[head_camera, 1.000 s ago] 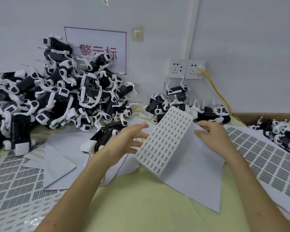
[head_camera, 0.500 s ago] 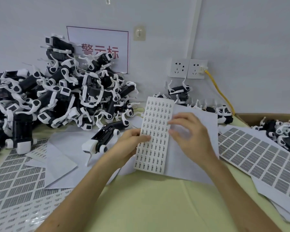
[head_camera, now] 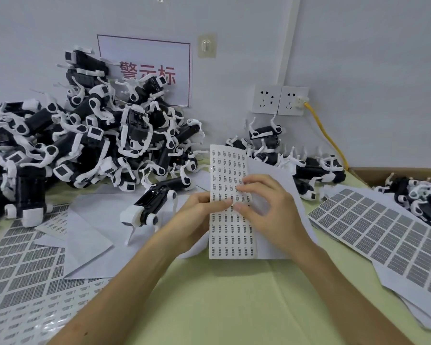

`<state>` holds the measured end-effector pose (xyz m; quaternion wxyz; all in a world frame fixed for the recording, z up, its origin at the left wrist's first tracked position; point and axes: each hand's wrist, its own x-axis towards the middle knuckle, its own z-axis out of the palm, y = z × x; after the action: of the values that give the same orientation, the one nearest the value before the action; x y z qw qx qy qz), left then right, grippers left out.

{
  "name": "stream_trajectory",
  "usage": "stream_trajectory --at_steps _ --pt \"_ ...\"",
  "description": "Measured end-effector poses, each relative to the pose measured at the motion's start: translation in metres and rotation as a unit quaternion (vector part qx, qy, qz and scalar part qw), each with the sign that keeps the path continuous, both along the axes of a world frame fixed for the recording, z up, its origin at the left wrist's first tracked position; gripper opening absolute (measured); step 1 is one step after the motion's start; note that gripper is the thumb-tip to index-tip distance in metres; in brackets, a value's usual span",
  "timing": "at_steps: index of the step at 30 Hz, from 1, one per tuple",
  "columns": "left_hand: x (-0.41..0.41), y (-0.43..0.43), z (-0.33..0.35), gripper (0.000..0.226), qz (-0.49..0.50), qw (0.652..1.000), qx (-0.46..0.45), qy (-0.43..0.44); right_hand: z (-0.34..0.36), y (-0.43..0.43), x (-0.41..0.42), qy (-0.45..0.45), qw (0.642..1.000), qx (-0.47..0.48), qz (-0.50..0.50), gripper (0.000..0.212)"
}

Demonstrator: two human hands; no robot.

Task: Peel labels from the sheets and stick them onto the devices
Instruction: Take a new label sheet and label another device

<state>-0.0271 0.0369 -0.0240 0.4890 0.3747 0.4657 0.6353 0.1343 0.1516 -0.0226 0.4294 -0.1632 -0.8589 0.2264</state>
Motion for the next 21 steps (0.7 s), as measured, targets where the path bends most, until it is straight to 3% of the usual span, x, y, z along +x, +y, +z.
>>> stream_trajectory --at_steps 6,14,21 --pt "0.0022 0.0000 -0.0017 0.035 -0.013 1.000 0.004 -0.006 0.0009 0.0005 -0.0003 0.039 0.999 -0.031 0.018 0.021" --pt "0.0038 0.0019 -0.0048 0.025 -0.016 1.000 -0.013 -0.004 -0.0029 0.0042 -0.0018 0.056 0.998 -0.019 0.027 0.015" --pt "0.0066 0.0034 -0.0035 0.064 0.008 1.000 -0.017 -0.003 -0.0089 0.0087 -0.0017 0.068 0.997 -0.005 0.029 0.011"
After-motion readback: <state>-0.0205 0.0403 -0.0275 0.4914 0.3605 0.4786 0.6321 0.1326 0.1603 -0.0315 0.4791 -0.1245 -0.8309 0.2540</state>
